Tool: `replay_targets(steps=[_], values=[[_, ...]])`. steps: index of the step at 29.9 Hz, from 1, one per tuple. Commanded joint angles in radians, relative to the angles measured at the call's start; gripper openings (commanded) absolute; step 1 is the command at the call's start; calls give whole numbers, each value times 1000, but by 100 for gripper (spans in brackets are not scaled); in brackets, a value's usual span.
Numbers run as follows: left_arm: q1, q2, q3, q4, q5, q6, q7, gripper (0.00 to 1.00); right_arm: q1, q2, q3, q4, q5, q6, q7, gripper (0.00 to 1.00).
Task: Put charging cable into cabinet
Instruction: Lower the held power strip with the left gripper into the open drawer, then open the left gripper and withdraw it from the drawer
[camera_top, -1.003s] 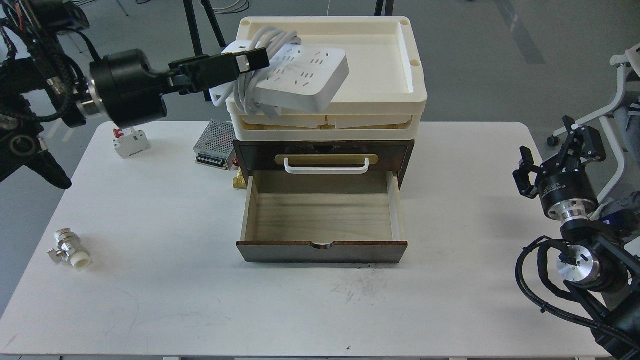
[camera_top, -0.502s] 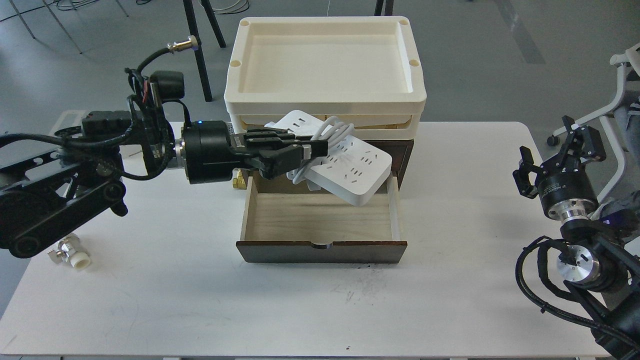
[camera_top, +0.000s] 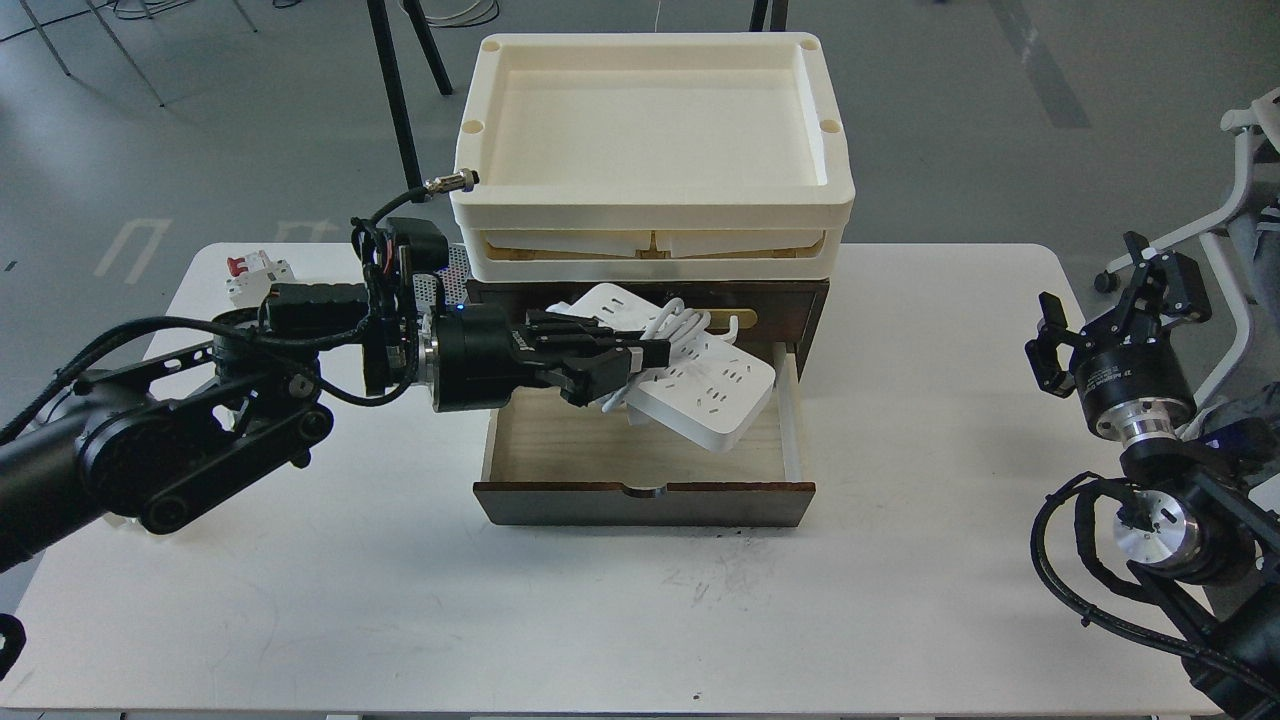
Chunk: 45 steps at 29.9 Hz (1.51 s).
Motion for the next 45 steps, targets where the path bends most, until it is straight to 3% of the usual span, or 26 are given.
replay_targets(steps=[1,13,25,31,45], values=[[39,-5,0,6,-2,23,0,8,0,0,0,0,2,0,0,97],[128,-26,0,14,1,80,0,8,0,0,0,0,0,0,0,97],[126,-124,0,205,-2,80,0,9,-2,-2,0,2,0,0,0,97],[128,-137,1,221,-2,81,0,10,-2,-2,0,2,0,0,0,97],[129,-151,0,222,-14,80,0,37,-2,-2,0,0,2,0,0,97]])
